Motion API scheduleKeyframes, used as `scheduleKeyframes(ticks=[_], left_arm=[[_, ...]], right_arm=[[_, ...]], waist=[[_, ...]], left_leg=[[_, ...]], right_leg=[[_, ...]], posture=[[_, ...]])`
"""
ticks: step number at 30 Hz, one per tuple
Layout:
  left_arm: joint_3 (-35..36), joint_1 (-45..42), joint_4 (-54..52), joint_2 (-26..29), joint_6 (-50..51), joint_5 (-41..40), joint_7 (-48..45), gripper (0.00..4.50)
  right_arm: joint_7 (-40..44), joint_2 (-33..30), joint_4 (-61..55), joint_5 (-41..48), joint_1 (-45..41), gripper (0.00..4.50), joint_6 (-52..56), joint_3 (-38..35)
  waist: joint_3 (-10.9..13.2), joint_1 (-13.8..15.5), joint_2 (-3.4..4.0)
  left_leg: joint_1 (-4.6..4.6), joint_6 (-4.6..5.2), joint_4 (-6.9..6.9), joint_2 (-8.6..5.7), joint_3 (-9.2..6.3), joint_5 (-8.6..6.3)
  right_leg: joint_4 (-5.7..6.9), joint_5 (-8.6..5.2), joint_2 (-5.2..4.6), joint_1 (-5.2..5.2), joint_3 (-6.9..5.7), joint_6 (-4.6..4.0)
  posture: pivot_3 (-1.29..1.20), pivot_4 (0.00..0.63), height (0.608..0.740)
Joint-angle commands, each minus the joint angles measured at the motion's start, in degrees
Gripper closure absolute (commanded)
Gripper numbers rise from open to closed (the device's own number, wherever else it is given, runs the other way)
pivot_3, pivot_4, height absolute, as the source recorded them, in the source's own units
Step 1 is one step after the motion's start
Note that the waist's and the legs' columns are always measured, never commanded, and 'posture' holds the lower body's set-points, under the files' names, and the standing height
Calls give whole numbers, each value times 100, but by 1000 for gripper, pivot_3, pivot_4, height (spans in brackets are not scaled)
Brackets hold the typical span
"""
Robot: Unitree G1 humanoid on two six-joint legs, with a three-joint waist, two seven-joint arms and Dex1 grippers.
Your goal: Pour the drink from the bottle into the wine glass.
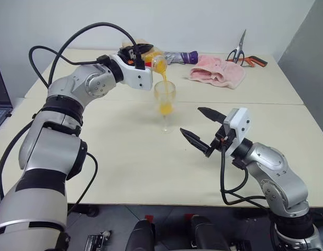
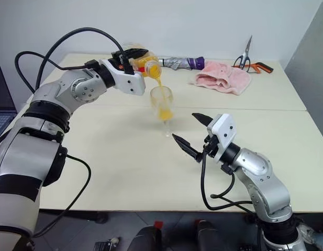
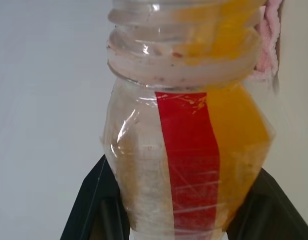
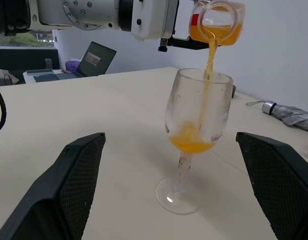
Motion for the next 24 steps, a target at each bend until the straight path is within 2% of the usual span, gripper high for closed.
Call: scheduleKeyframes(ticks=[1, 10, 24], left_arm=[[46, -282, -83, 133, -1, -38, 147, 2658], [33, -297, -90, 136, 12, -24, 151, 2658], [-30, -317, -93, 188, 44, 109, 278, 2658]], right_arm=[[-17, 26, -320, 138, -16, 0, -3, -4], [-303, 281, -333, 44, -38, 0, -84, 86], [-390, 338, -312, -37, -51, 0, -72, 251]], waist=[[0, 0, 0], [0, -1, 0], [0, -1, 0]], left_leg=[[0, 0, 0, 0, 0, 0], [0, 0, 2, 0, 0, 0], [1, 0, 3, 0, 0, 0]], right_leg=[[0, 0, 0, 0, 0, 0], [2, 0, 0, 0, 0, 0], [3, 0, 0, 0, 0, 0]], posture=[[0, 150, 740], [0, 150, 740], [0, 150, 740]])
